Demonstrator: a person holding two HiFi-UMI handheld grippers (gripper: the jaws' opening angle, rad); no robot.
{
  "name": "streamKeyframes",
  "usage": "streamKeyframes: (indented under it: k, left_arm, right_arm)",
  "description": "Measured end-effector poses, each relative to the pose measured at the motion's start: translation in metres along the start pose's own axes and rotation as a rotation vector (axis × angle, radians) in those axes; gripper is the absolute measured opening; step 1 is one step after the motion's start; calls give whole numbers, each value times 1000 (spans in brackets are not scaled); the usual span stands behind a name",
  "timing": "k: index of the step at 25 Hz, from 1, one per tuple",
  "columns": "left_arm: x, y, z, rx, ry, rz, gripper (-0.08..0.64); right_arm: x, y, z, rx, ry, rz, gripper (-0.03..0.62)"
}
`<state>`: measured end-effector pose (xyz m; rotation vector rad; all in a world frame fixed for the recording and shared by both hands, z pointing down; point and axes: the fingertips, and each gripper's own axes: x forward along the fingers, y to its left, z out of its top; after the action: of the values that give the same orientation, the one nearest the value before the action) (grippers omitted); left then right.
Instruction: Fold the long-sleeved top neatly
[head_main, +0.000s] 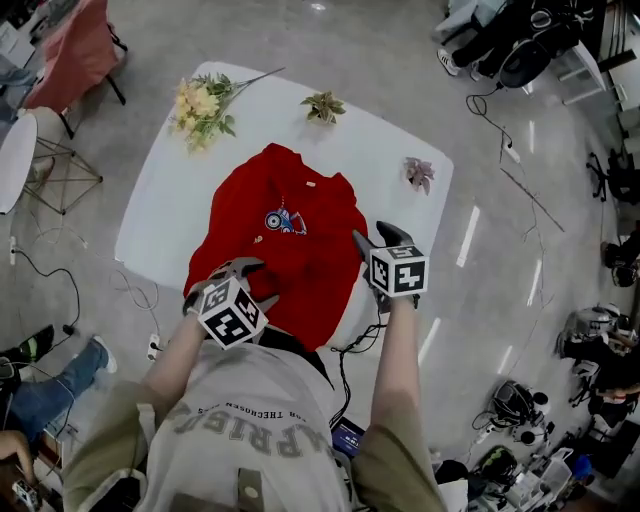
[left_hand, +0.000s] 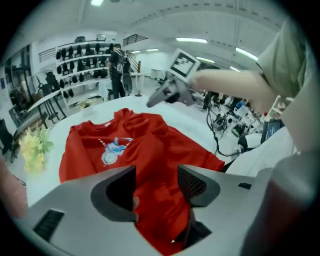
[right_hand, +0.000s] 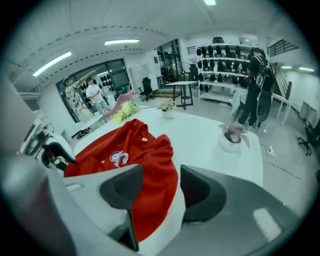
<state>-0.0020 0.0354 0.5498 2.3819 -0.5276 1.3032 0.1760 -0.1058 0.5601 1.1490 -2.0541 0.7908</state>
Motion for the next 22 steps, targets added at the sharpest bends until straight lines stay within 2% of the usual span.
streamKeyframes:
  k: [3, 7, 9, 10, 13, 18, 20, 22]
  left_arm:
    - [14, -19, -11, 50, 59, 24, 264]
    - [22, -25, -30, 1, 89, 24, 267]
    - [24, -21, -38, -24, 106, 32, 267]
    - [25, -19, -41, -39, 110, 33, 267]
    - [28, -18, -47, -75, 113, 31, 267]
    - [31, -19, -64, -158, 122, 24, 267]
    - [31, -18, -68, -165, 134, 23, 267]
    - [25, -17, -67, -141, 142, 26, 267]
  right_arm:
    - [46, -2, 18, -78, 52, 14, 219]
    - [76, -6, 15, -219, 135, 54, 197]
    - [70, -12, 28, -247, 103, 63, 59]
    - [64, -17, 37, -241, 78, 62, 23]
    - [57, -45, 58, -247, 65, 22, 21]
    - [83, -83, 47, -274, 207, -78, 21]
    - [90, -85, 41, -300, 234, -105, 25]
    - [86, -79, 46, -305, 189, -84, 69]
